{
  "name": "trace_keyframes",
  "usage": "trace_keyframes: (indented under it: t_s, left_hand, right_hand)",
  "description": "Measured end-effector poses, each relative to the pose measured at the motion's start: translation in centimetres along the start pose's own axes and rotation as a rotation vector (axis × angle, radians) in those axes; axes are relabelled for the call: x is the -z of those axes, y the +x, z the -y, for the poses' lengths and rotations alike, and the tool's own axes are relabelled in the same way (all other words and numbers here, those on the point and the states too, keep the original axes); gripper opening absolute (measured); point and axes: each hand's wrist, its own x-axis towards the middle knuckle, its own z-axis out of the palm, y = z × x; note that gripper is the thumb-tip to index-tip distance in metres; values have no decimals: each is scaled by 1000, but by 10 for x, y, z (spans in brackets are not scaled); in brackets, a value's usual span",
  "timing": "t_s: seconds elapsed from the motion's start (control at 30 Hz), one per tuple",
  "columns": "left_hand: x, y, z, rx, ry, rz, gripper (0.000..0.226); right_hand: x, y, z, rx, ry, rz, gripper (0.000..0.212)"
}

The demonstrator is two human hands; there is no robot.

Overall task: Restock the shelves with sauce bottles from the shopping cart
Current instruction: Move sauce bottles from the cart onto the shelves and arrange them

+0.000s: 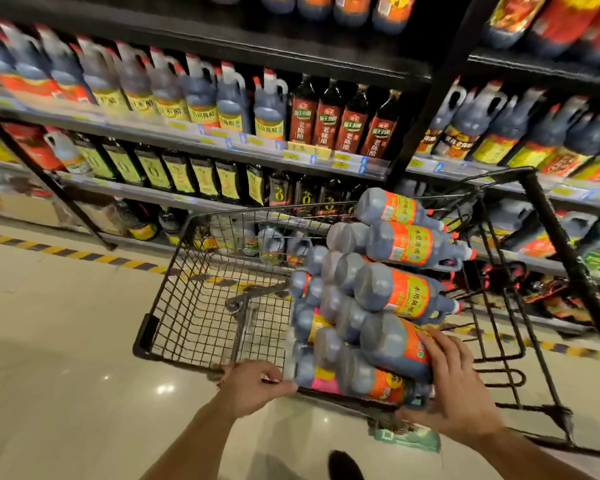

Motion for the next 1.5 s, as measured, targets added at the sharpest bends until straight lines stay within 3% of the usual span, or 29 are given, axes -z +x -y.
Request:
trace_keyframes:
  t_s: [0.2, 0.47, 0.67, 0.93, 1.33, 1.5]
  left_hand:
    - [46, -21, -2, -149, -86, 48, 32]
    - [153, -16, -19, -282, 18, 67, 33]
    - [221, 25, -51, -362, 148, 91, 40]
    - [282, 81, -110, -467, 300, 132, 42]
    - [269, 173, -212, -657, 462, 357, 49]
    - [262, 221, -233, -750, 433, 491, 46]
  right_hand:
    - [34, 2, 29, -136, -63, -114, 84]
    - [51, 29, 89, -397, -22, -284, 58]
    - [64, 95, 118, -451, 89, -548, 44]
    - [74, 172, 135, -589, 200, -600, 43]
    - [85, 154, 148, -975, 385, -653, 56]
    - [82, 163, 171, -1132, 293, -722, 40]
